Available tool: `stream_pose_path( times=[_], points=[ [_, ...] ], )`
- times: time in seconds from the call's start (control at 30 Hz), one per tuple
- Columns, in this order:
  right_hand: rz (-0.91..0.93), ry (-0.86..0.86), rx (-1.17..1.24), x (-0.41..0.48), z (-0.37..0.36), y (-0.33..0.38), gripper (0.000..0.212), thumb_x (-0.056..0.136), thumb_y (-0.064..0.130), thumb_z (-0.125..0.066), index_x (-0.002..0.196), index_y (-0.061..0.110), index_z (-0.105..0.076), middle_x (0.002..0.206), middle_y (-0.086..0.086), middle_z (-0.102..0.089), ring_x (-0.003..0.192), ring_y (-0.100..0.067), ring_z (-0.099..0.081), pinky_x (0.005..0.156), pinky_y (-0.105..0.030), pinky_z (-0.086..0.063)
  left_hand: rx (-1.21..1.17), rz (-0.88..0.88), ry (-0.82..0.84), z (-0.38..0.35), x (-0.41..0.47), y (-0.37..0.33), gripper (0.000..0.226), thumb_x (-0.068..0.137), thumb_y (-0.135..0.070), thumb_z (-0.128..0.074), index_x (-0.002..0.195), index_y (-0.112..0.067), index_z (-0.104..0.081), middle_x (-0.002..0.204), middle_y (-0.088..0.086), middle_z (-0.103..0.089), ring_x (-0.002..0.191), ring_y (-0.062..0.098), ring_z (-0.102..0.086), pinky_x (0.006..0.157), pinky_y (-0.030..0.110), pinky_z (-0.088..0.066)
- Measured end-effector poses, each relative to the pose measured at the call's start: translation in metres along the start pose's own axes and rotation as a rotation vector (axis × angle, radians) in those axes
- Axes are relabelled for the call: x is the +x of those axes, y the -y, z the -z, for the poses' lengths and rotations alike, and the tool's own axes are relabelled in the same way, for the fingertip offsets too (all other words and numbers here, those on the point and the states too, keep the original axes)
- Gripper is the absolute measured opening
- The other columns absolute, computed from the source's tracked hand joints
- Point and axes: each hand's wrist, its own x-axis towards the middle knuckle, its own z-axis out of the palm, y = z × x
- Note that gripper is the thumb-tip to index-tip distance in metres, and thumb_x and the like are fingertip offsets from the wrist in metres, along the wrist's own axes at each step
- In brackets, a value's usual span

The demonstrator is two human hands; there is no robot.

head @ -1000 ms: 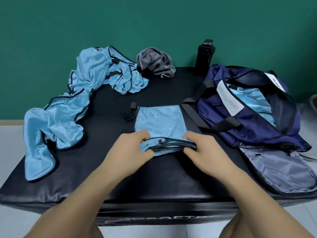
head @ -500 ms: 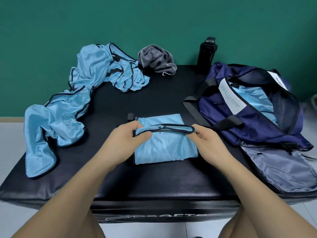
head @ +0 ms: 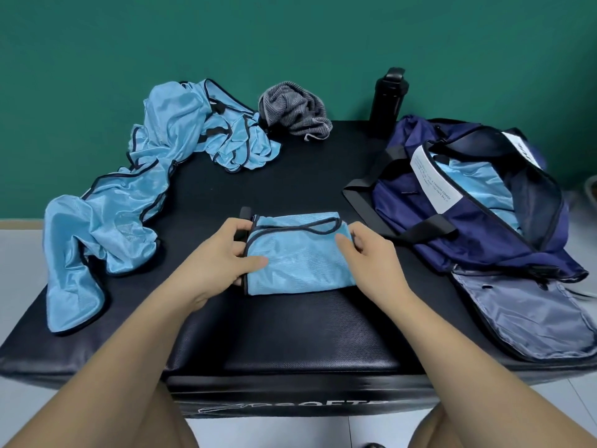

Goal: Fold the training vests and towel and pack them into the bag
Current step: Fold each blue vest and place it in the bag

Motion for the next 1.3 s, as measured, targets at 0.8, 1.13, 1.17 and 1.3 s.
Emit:
stream_pose_path(
  times=[0.8,1.13,1.17,1.3],
  points=[
    [-0.165,-0.143,-0.109,0.018,-0.008,-0.017,0.011,0.094,0.034,-0.075,0.092,0.029,-0.066,0.073,0.007,-0.066,0.069,-0.007,-0.059,0.059,-0.025,-0.045,0.410,0.087,-0.313,0.000,0.010,0.007,0.057,0.087,-0.026,-0.078,0.134,-0.035,-0.046,0.084,-0.008,-0.073,0.066,0.013,-0.069,0.059,0.031,-0.053],
    [-0.146,-0.203,-0.273,0.025,-0.001,-0.031,0.030,0.091,0.033,-0.078,0.116,0.028,-0.064,0.081,0.011,-0.068,0.081,-0.008,-0.065,0.071,-0.031,-0.052,0.729,-0.034,-0.361,0.001,0.006,0.005,0.051,0.088,-0.028,-0.074,0.125,-0.036,-0.039,0.078,-0.008,-0.069,0.073,0.015,-0.067,0.069,0.046,-0.061],
    [-0.141,-0.205,-0.302,0.026,-0.001,-0.032,0.029,0.091,0.034,-0.078,0.116,0.028,-0.064,0.082,0.012,-0.068,0.081,-0.009,-0.065,0.073,-0.033,-0.054,0.727,-0.039,-0.363,0.000,0.006,0.005,0.050,0.088,-0.026,-0.074,0.123,-0.036,-0.041,0.081,-0.009,-0.068,0.075,0.014,-0.065,0.069,0.044,-0.059],
    [-0.025,-0.219,-0.356,0.026,-0.005,-0.033,0.021,0.093,0.029,-0.073,0.111,0.030,-0.064,0.096,0.012,-0.063,0.084,-0.013,-0.063,0.077,-0.040,-0.057,0.758,-0.186,-0.408,-0.005,0.005,0.004,0.043,0.086,-0.016,-0.071,0.120,-0.035,-0.052,0.099,-0.014,-0.053,0.081,0.007,-0.056,0.065,0.035,-0.049]
  ],
)
